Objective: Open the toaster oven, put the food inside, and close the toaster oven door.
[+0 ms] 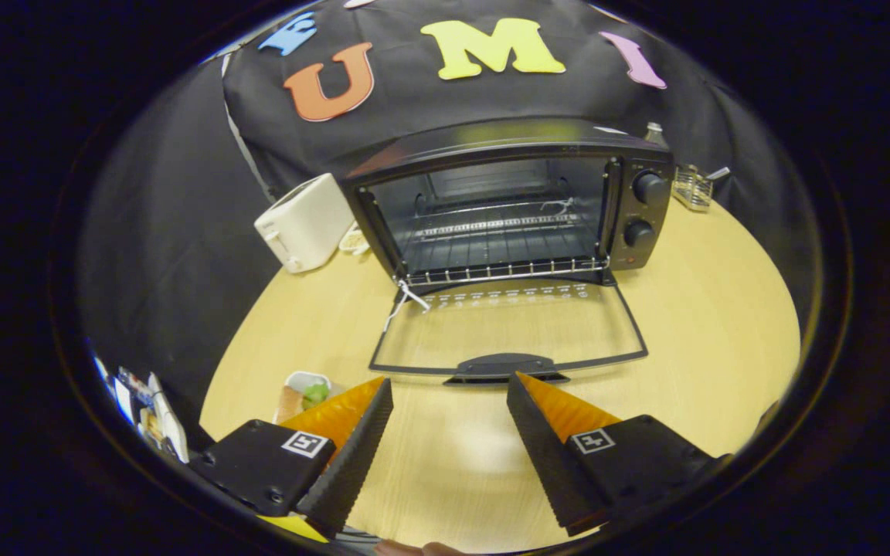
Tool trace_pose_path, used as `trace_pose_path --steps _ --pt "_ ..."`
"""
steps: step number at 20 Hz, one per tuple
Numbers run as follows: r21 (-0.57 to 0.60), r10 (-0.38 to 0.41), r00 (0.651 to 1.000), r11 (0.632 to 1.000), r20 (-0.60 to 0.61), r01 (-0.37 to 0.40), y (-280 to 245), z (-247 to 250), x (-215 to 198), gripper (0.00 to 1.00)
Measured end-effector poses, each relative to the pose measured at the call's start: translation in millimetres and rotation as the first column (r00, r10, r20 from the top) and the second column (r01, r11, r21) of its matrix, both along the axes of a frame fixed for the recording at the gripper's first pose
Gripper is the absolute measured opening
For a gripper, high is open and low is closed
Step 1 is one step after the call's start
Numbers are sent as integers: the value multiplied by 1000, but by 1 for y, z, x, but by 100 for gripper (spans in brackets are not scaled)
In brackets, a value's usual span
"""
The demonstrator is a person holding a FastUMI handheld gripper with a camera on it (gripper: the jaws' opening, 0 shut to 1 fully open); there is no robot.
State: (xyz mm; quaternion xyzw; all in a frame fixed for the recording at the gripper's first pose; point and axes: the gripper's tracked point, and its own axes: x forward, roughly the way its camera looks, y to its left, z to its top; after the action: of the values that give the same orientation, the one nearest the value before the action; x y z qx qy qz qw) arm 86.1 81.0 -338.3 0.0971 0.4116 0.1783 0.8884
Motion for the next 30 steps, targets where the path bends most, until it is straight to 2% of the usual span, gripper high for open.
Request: trace_pose_path --steps 2,4,11,14,16,20,21,23,24,26,30 --pt "95 57 997 994 -46 -52 17 12 -13 100" --pt "169 147 986 977 -73 -133 34 24 -27 100" --pt "286 333 918 921 -217 -266 73 7 -50 100" --pt "311 355 894 912 -275 -267 83 -4 -53 98" --pt "327 389 855 903 -342 -279 89 -12 -64 96" --pt "366 391 803 901 -450 -234 98 -22 -69 93" --pt "378 386 792 901 -474 -213 100 -24 -69 90" --pt "397 377 797 898 -473 -189 104 -25 -63 82" --pt "412 391 804 888 -448 -203 107 -23 -61 79" --pt "408 373 823 893 -430 -192 106 -23 -54 46" --pt "436 396 817 877 -419 -201 101 -14 -64 39"
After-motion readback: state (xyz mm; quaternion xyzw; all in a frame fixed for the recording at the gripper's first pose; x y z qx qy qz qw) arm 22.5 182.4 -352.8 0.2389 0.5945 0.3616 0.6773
